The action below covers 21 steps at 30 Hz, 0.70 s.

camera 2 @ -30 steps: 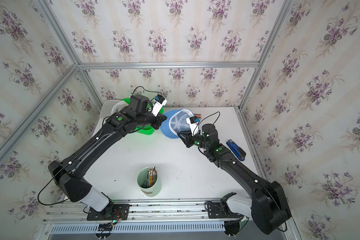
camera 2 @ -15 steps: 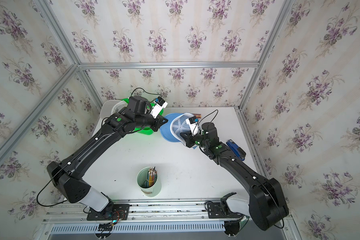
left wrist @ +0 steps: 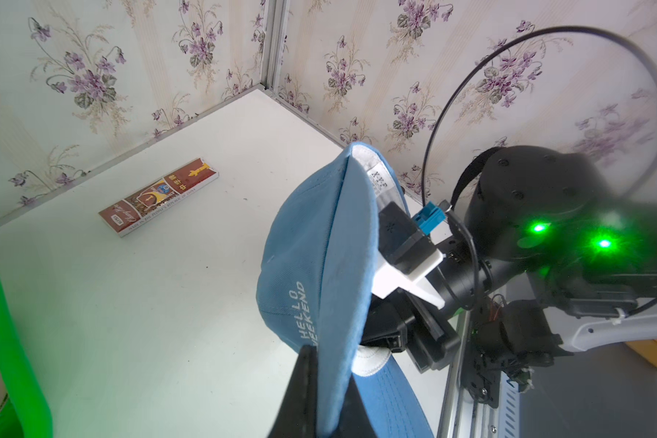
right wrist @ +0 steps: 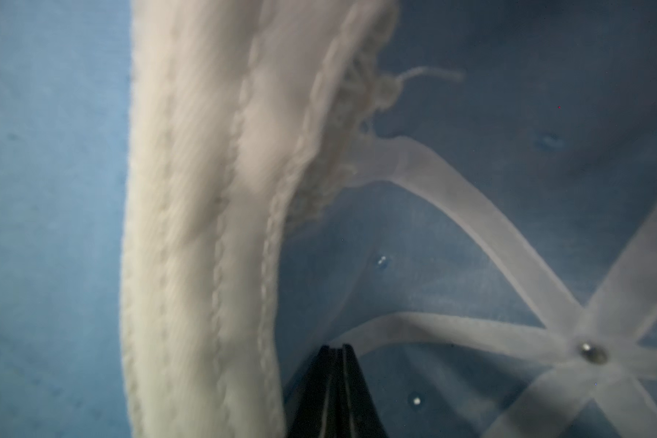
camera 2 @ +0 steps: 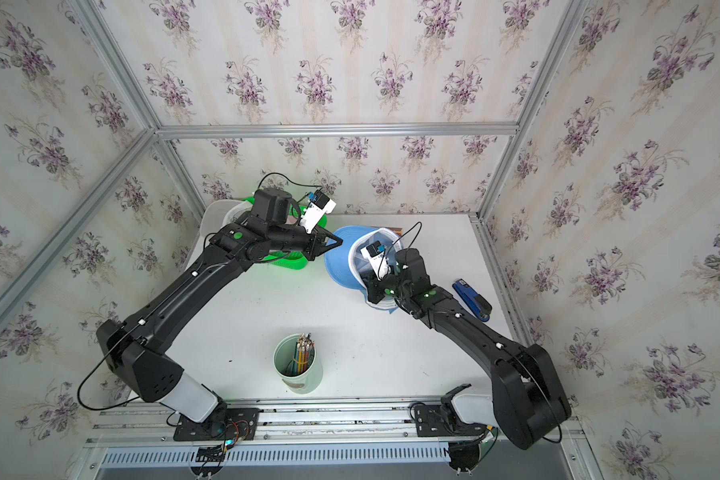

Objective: Turn the baseball cap inside out
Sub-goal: Turn over the baseball cap.

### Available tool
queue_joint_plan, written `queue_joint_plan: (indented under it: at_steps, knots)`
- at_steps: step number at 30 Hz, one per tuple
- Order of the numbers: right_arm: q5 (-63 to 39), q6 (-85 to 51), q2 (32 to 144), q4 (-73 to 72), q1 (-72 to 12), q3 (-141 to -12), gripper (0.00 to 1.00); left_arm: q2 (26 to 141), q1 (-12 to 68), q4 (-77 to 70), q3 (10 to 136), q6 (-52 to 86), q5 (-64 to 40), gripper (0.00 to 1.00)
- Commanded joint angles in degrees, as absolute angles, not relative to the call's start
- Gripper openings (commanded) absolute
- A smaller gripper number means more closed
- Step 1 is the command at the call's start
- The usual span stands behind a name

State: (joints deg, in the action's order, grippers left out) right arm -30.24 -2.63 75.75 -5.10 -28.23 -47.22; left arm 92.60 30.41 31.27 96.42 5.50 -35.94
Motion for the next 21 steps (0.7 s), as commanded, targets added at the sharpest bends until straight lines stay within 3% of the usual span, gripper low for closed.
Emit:
queue_joint_plan:
  at_steps: [1,6,12,19,21]
  knots:
    - [-26.4,-4.2,75.5,-5.4,-28.5,-48.4,0.12,93.9,30.3,27.8,98.4,10.4,-33.6,0.00]
    - [-13.4,-6.5,66.7,-6.8,-28.5,-44.4,0.17,96.9,30.1,37.8,104.8,14.4,-23.2,0.00]
    - [-0.6,-9.2,64.7,-8.3,-28.5,-44.4,0.18,95.4,30.2,37.1,102.7,17.7,-22.4,0.00]
    - [2.9,-10.9,72.0,-13.5,-28.5,-47.4,0.01,94.5,31.4,37.3,100.9,19.0,-21.8,0.00]
    - [2.5,-11.4,74.9,-14.7,-28.5,-48.9,0.00,94.7,31.9,37.6,101.2,18.9,-22.0,0.00]
